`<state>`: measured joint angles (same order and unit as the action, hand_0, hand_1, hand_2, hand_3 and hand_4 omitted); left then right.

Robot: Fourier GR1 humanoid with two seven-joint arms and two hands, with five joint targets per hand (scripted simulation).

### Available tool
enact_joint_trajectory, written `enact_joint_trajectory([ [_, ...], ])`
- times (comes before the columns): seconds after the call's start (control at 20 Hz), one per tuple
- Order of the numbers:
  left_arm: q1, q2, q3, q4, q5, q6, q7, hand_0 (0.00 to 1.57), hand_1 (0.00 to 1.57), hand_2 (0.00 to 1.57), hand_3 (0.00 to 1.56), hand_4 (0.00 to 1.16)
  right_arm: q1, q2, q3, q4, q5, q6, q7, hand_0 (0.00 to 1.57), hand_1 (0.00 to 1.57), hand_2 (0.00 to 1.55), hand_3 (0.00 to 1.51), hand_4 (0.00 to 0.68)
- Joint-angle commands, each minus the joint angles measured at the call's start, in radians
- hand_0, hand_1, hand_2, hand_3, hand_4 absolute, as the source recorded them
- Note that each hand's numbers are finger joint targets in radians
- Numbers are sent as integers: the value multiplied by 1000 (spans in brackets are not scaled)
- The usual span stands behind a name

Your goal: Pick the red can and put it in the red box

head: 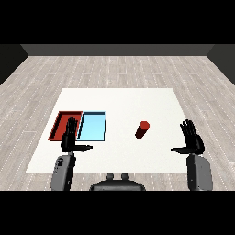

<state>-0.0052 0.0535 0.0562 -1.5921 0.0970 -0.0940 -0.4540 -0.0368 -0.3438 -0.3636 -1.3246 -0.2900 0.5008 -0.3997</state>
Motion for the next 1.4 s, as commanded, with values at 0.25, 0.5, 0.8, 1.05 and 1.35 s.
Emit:
enact_joint_trajectory([
  [0.25,22,-28,-28,-80,-7,27,48,0,0,0,0,0,-72,35,41,25,30,-40,55,0,0,0,0,0],
  [0.5,-40,-5,23,35,7,15,-1,0,0,0,0,0,-120,77,77,44,59,-101,76,0,0,0,0,0],
  [0.8,23,-16,-1,-53,-5,27,25,0,0,0,0,0,-222,107,75,199,17,-103,88,0,0,0,0,0],
  [1.05,7,-16,10,-10,8,13,0,0,0,0,0,0,-255,148,120,273,64,-129,33,0,0,0,0,0],
  [1.35,59,-46,-35,-82,-30,42,7,0,0,0,0,0,-153,170,137,234,37,-100,18,0,0,0,0,0],
])
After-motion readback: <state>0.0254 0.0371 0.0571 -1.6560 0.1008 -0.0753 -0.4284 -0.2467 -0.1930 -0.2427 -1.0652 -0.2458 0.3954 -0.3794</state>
